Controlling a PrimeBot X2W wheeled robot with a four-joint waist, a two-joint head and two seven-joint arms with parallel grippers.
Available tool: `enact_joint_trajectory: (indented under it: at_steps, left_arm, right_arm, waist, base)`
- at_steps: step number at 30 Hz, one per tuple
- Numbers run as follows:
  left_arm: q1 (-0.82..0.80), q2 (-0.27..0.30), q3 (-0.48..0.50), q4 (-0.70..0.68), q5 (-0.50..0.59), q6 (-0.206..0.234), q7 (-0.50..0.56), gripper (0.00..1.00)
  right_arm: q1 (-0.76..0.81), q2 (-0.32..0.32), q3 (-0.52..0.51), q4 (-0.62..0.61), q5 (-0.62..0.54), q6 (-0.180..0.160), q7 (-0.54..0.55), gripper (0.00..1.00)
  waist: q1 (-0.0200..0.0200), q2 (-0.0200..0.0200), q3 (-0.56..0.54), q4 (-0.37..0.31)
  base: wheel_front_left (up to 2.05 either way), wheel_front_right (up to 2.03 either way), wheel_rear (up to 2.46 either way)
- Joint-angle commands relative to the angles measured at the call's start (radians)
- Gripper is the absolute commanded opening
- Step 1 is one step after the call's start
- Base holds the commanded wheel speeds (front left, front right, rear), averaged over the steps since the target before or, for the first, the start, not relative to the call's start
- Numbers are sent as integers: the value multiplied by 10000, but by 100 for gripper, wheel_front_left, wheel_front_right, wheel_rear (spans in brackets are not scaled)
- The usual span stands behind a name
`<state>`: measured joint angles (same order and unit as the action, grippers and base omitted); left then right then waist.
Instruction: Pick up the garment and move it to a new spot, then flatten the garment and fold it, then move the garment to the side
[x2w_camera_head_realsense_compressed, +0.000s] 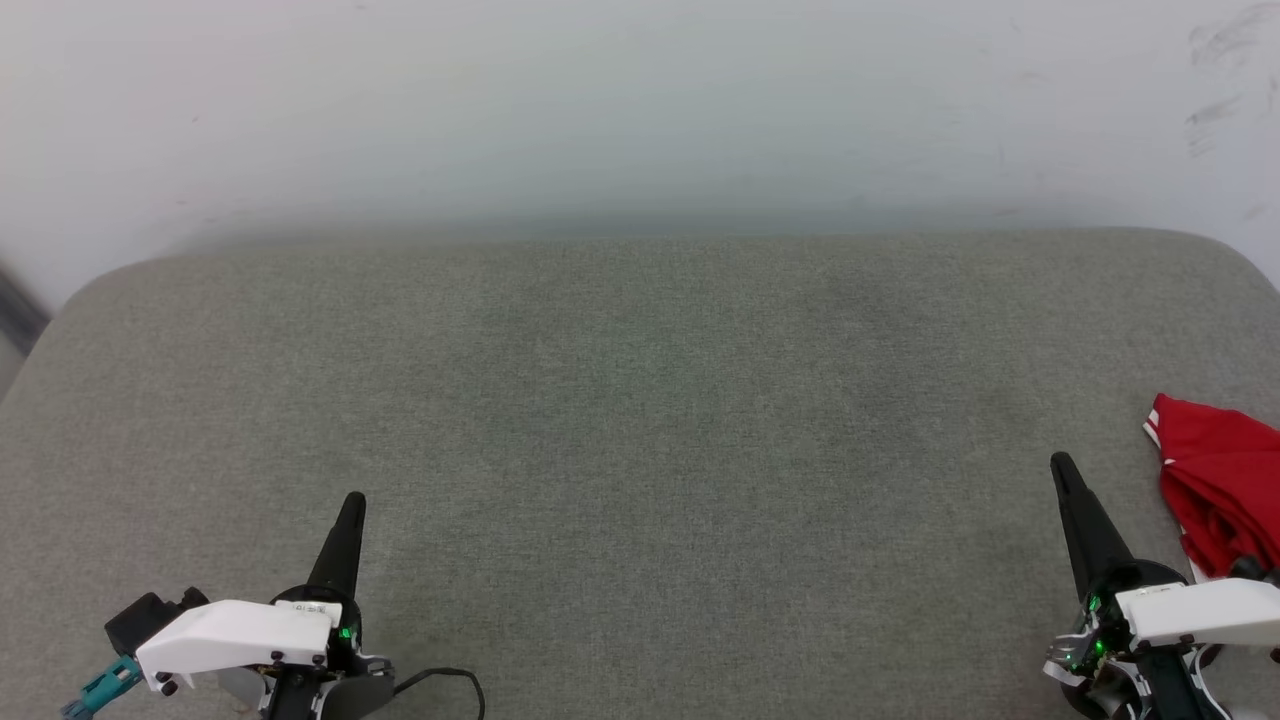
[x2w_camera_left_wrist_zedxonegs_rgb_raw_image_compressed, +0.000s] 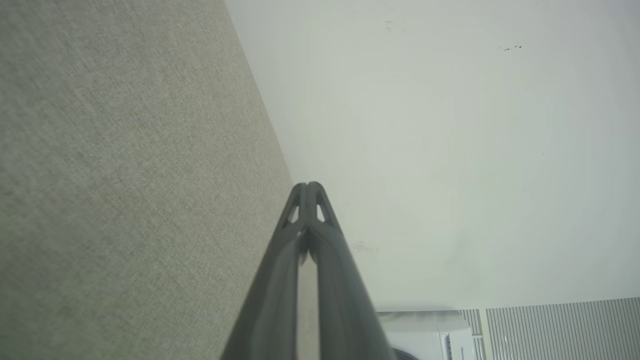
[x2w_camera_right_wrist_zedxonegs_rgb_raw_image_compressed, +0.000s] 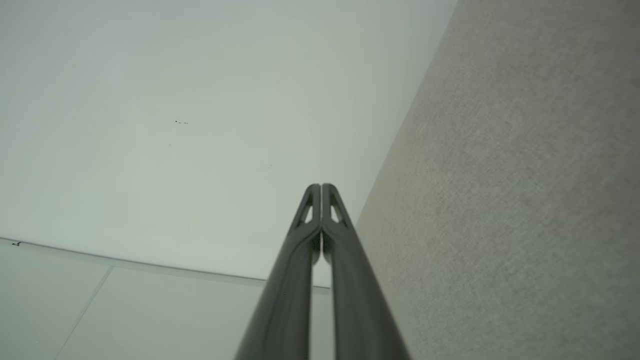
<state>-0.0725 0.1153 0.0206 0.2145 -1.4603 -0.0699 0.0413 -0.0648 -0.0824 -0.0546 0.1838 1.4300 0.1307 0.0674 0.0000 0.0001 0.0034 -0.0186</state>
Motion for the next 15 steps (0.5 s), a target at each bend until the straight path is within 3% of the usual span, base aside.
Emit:
enact_joint_trajectory:
  at_steps: [1, 15]
  left_arm:
    - [-235, -47, 119, 12, -205, -120, 78, 0]
    - [-324, -303, 468, 182, -1030, -404, 349, 0]
  right_arm:
    - [-243, -10, -33, 33, 257, 1, 23, 0]
    - [-369, 26, -133, 360, 1315, 1, 115, 0]
  waist:
    - [0, -1, 0, 11]
    - [0, -1, -1, 101]
  base:
    - [0, 0, 0]
    - [0, 0, 0]
